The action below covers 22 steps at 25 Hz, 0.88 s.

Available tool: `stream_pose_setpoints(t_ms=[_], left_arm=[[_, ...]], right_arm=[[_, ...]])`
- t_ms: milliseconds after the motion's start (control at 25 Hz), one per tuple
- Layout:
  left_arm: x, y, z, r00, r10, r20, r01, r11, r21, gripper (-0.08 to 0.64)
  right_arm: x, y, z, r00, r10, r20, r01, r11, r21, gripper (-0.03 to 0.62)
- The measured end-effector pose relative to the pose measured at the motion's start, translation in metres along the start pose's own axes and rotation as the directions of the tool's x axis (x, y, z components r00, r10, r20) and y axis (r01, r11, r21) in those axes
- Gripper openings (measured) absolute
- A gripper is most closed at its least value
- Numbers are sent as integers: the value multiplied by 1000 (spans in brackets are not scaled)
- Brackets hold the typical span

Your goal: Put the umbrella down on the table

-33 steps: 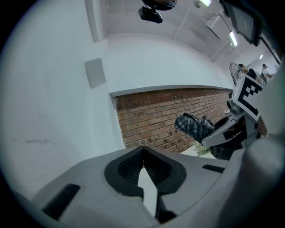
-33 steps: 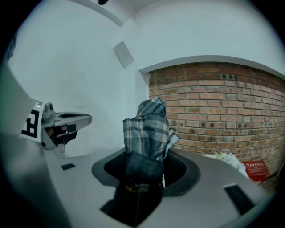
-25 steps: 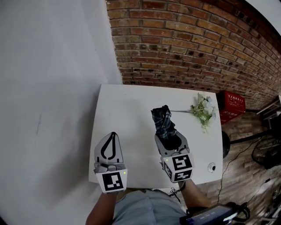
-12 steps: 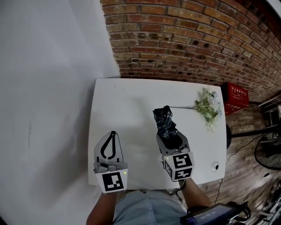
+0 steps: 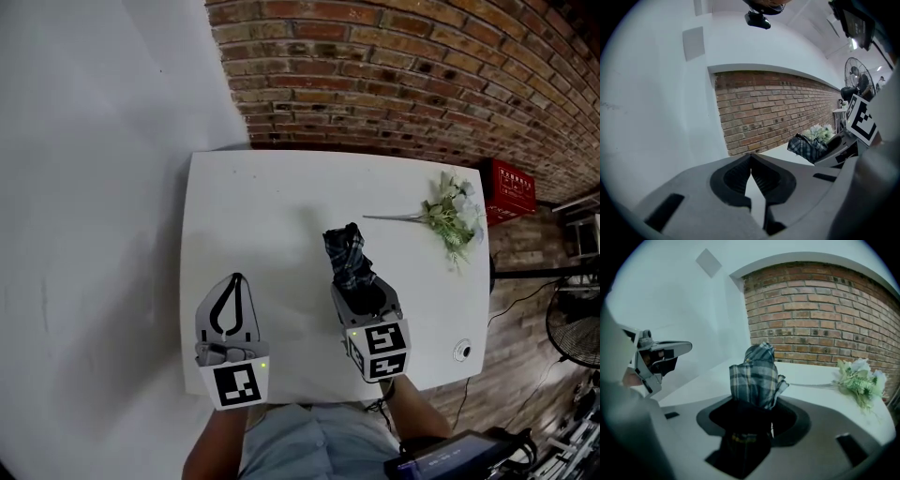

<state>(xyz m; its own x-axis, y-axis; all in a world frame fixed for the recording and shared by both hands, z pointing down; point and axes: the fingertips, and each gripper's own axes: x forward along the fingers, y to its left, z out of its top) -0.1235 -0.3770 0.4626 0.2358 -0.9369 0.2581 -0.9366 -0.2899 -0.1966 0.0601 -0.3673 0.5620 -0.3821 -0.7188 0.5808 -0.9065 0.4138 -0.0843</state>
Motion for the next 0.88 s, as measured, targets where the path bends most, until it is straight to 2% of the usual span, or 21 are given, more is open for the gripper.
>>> stream_pose_setpoints(t_ms=[640,880], left_arm=[[15,3,-14,1000,-11,-28,11,1000,-12,5],[13,5,-11,1000,-2,-26,1,1000,-11,6]], right_arm=[[28,-11,-33,988,-16,-151,24,998,51,225],[33,-12,-39,978,15,-206,5,995,95,251]])
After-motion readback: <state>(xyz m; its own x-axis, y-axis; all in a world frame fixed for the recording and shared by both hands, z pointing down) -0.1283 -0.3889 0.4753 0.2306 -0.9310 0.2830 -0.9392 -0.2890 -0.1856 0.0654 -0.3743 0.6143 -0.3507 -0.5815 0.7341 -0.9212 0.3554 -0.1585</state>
